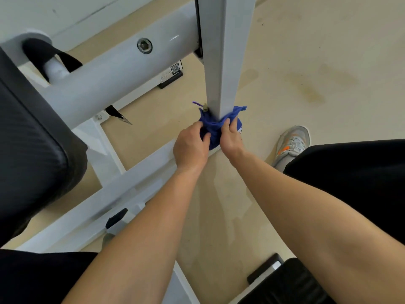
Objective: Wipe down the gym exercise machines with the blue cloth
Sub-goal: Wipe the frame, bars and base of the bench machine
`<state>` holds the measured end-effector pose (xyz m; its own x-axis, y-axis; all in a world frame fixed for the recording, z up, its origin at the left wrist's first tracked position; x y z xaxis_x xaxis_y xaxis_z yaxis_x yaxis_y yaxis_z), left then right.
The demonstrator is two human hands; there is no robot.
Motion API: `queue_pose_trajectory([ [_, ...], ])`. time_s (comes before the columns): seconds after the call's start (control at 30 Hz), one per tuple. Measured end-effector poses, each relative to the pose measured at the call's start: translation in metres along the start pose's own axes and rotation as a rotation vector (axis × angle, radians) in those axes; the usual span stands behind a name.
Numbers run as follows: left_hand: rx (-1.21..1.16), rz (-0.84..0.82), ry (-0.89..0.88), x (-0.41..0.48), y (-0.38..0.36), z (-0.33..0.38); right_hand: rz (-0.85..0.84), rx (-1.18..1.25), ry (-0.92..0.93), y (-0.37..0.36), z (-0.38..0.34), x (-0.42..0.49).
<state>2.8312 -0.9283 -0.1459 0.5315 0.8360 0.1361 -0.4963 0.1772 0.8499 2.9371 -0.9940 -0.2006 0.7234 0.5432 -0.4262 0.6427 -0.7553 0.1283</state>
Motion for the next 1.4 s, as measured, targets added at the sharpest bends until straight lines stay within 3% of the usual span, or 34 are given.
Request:
queue_pose_trajectory([
  [0.17, 0.204, -0.010, -0.292, -0.013, -0.022, -0.008, 0.034, -0.161, 0.062, 0.000, 0.012, 0.013],
  [0.27, 0.240, 0.022, -0.326, -0.017, -0.020, -0.012, 0.040, -0.238, 0.050, 0.003, 0.014, 0.010],
  [0.4, 0.255, -0.073, -0.176, -0.006, 0.001, -0.015, 0.178, -0.304, -0.086, 0.015, 0.008, -0.003],
  [0.5, 0.210, -0.141, -0.038, -0.007, 0.015, -0.016, 0.206, -0.391, -0.042, 0.020, -0.006, -0.022],
  [0.67, 0.123, -0.332, 0.213, -0.042, 0.041, -0.011, 0.090, -0.687, 0.116, 0.033, -0.042, -0.066],
  [0.9, 0.011, -0.520, 0.173, -0.072, 0.087, 0.019, -0.181, -0.852, 0.367, 0.053, -0.092, -0.141],
  [1.1, -0.184, -0.403, 0.186, -0.082, 0.121, 0.040, -0.191, -0.809, 0.431, 0.064, -0.141, -0.174],
  [1.3, -0.315, -0.268, 0.218, -0.078, 0.123, 0.029, -0.059, -1.065, 0.434, 0.059, -0.142, -0.160],
  [1.4, -0.290, -0.295, 0.177, -0.079, 0.115, 0.025, -0.190, -1.122, 0.545, 0.051, -0.135, -0.157],
])
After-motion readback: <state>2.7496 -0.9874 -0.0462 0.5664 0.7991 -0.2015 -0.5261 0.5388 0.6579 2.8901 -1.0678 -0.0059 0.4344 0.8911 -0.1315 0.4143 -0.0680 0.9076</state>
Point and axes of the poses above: each hand's wrist, its own x-axis towards the middle knuckle, its own y-axis out of the back of the hand, z = x × y, the point moved 4 cm from there along x, towards the middle knuckle, and after that the axes turned 4 degrees about z, right-handed, at the moved point
